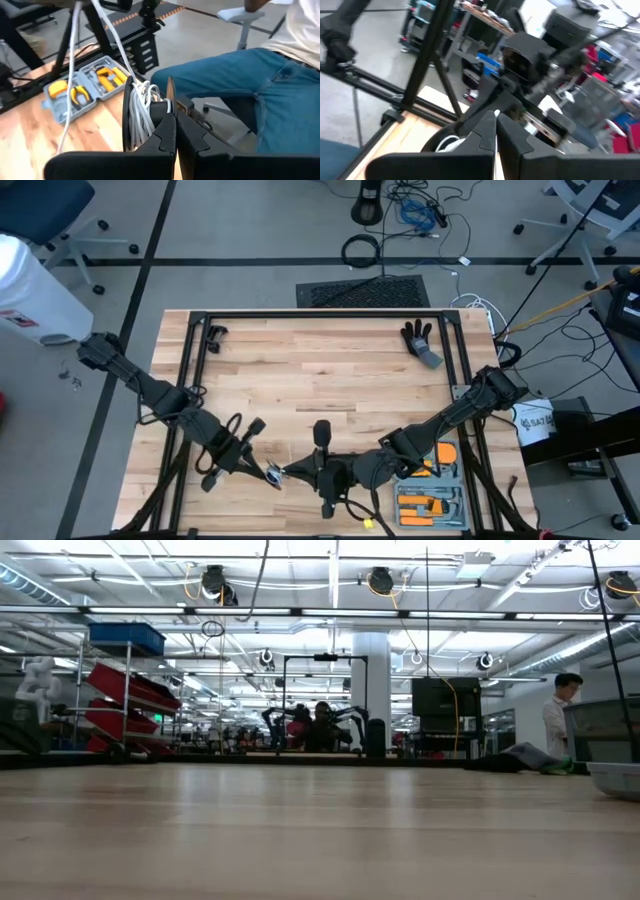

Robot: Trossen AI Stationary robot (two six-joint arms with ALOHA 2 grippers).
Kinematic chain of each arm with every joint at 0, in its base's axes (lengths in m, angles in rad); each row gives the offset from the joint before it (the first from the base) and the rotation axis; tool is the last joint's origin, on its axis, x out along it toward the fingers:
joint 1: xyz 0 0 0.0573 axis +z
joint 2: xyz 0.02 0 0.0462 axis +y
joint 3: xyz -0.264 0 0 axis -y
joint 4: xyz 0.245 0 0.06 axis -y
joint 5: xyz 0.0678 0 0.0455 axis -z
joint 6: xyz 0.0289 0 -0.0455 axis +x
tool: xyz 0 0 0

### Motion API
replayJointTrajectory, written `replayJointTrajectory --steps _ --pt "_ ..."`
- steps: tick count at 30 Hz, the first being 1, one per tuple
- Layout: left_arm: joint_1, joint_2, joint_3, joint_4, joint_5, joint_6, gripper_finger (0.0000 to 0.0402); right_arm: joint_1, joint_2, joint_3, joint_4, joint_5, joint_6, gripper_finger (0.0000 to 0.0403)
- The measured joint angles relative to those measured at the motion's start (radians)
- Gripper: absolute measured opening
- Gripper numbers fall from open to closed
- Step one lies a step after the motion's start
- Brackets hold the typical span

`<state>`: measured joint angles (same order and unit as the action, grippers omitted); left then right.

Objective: Coil cords
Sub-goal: Coil the white cable wire onto the spool

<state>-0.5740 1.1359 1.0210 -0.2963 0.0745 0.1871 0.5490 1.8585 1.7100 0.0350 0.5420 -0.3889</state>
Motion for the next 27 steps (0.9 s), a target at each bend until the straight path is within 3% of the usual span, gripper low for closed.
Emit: replayJointTrajectory --steps 4,13,27 --pt "0.027 0.027 0.000 0.007 0.044 0.004 0.0002 -0.006 0.010 0.000 0.004 -0.067 -0.038 0.0000" --pt "0.069 0.088 0.000 0.089 0.146 0.039 0.0002 -0.035 0.029 0.000 0.001 -0.093 -0.036 0.0000" --pt "0.076 0.095 0.000 0.140 0.164 0.090 0.0002 -0.098 0.048 0.000 -0.052 -0.156 0.159 0.0000"
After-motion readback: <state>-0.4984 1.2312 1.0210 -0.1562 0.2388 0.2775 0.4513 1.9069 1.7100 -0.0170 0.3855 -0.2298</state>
